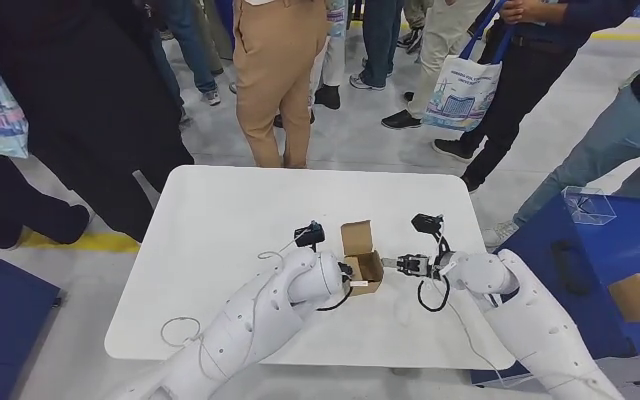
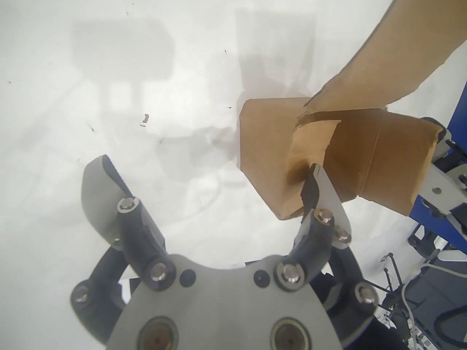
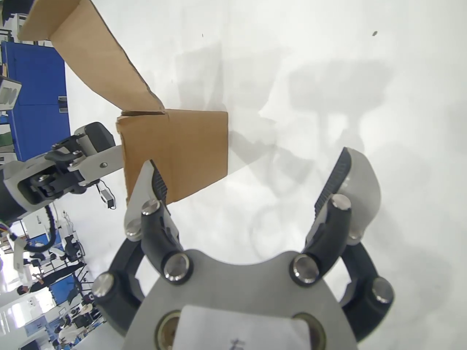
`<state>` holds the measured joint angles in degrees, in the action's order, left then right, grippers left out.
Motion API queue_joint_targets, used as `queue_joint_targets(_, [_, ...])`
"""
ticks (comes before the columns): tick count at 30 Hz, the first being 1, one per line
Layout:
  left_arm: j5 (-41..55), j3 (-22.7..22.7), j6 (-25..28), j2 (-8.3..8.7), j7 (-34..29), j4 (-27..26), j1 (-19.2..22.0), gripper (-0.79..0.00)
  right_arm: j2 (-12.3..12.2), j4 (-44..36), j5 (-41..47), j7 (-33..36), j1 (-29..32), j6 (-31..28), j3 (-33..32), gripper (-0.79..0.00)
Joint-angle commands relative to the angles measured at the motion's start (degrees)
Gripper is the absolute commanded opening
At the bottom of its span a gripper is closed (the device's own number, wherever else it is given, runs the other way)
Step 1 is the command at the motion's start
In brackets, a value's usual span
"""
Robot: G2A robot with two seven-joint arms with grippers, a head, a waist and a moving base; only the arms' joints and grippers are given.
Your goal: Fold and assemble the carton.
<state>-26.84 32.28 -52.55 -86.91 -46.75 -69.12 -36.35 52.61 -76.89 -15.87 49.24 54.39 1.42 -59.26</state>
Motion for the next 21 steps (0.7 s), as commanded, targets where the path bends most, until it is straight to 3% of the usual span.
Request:
queue_joint_targets(1, [0.0, 0.1, 0.2, -0.12, 0.1, 0.1, 0.0, 0.000, 0.3, -0.3, -0.1, -0.3, -0.2, 0.2, 0.8, 0.000])
queue_joint_targets(12, [-0.5, 0.7, -1.3, -0.75, 0.2, 1.7, -0.2, 0.000, 2.0, -0.3, -4.9, -2.2, -1.6, 2.8, 5.0, 0.000])
queue_joint_targets(17, [0.1, 0.5, -1.5, -1.45, -0.1, 3.9, 0.4, 0.000, 2.3, 0.7, -5.0, -1.7, -2.1, 2.5, 5.0, 0.000])
queue_joint_targets(21, [0.8, 1.7, -1.2, -1.75, 1.5, 2.7, 0.4, 0.000, 2.3, 1.0, -3.7, -1.6, -2.0, 1.2, 3.6, 0.000])
